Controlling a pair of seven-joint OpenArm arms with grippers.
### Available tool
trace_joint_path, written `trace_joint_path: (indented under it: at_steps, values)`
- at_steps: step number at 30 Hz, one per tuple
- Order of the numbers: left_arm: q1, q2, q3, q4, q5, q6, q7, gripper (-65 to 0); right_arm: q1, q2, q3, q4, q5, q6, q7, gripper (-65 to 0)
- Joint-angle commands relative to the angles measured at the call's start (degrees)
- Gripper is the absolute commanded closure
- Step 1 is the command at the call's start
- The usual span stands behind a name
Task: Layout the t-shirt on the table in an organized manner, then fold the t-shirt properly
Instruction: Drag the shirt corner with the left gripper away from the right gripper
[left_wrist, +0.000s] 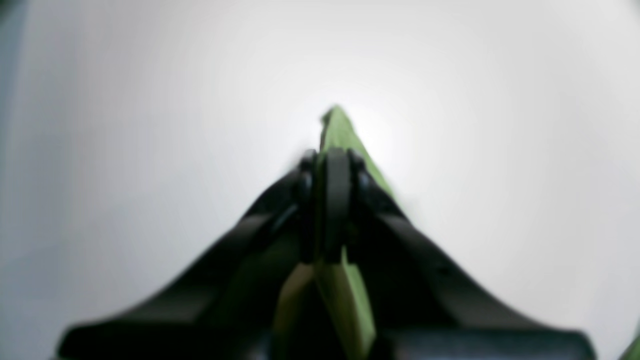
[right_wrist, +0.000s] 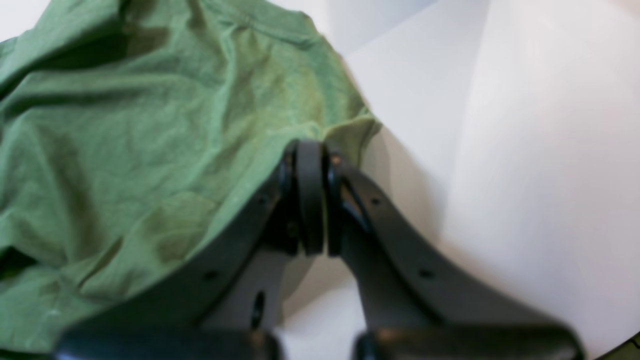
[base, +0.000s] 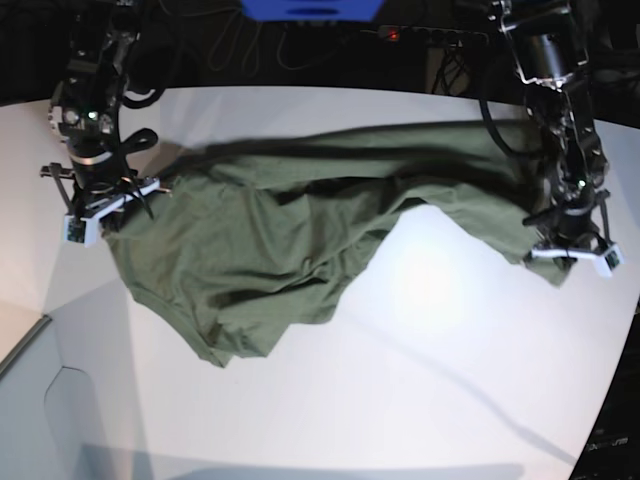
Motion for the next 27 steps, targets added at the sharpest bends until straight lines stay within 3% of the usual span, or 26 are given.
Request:
trace_joint_path:
  at_steps: [1,8,19,21,27]
  values:
    - [-2.38,-0.84,-0.11,2.80,-0.07,-0.12,-1.48,0.0,0.39,0.80,0.32,0.94,-0.12,0.38,1.48,0.0]
    - [-14.78,-1.46,-0.19,0.42,0.37,0.06,-1.48,0.0,0.13,2.55,0.41,0.86,-0.21,0.38,1.48,0.0]
    - [-41.76,-3.48,0.07,-33.33,0.37,-0.21,-1.92,-1.0,-0.57,2.47,3.23,0.86,-0.21,0.38,1.39,0.0]
    - [-45.11,-4.01,0.07,-39.31,0.37,-0.21,-1.92,-6.5,-1.10,2.38,3.23,0.86,-0.21,0.38,1.39,0.0]
    - [-46.16,-4.01,0.07,-42.83,0.28,-0.30,-1.92,-42.0,-1.01,2.11,2.87,0.86,-0.03,0.38,1.39,0.0]
